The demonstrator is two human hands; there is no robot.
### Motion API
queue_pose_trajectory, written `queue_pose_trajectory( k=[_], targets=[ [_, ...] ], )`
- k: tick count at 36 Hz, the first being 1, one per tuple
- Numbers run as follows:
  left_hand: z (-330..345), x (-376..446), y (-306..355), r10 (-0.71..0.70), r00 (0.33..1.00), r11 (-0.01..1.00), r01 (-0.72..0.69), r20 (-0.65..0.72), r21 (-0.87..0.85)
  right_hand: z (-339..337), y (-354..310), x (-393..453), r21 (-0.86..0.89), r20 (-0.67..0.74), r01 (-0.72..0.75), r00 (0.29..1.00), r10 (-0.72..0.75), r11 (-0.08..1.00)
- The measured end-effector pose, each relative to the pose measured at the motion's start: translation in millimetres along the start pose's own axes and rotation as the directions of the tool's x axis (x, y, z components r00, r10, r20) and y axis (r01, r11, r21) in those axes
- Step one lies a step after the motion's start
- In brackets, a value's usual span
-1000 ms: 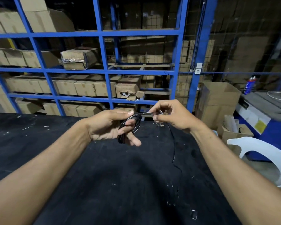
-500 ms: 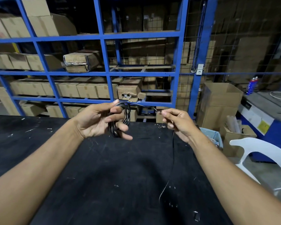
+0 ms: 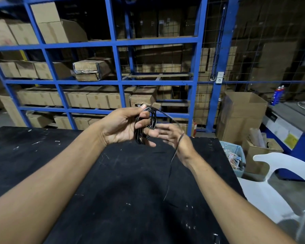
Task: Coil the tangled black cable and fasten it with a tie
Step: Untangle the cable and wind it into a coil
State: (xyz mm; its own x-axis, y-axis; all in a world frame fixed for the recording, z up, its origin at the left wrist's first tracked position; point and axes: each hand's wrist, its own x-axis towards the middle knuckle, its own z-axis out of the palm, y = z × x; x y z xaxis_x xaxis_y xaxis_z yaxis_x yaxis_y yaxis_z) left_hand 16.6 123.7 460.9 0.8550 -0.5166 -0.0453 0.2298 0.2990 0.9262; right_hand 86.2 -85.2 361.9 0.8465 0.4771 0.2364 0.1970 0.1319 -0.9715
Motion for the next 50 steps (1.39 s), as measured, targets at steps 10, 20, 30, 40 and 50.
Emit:
queue_pose_trajectory(
  k=[10,20,30,40,50],
  targets=[
    [-10,1,2,0.034,0.999,0.999,-0.033,0.007,-0.025,-27,-37,8,0.395,-0.020,0.024,1.000,-0.017,0.918],
    [-3,2,2,0.138,0.990,0.973,-0.138,-0.012,-0.184,0,-20,15,-0.132,-0.177,0.203,0.958,-0.224,0.970],
    [-5,15,5,0.354,0.916,0.927,-0.371,-0.190,-0.061,46,-6,-14,-0.443,0.089,0.092,0.994,-0.059,0.892],
    [-15,11,-7,0.435,0.806,0.816,-0.165,-0.401,0.554,41,-73,-30,-0.587,0.172,0.144,0.984,-0.051,0.796],
    [-10,-4,-33,0.144,0.946,0.799,0.061,-0.289,0.598,-1,-118,-8,-0.601,0.324,0.325,0.934,-0.149,0.730]
  ],
)
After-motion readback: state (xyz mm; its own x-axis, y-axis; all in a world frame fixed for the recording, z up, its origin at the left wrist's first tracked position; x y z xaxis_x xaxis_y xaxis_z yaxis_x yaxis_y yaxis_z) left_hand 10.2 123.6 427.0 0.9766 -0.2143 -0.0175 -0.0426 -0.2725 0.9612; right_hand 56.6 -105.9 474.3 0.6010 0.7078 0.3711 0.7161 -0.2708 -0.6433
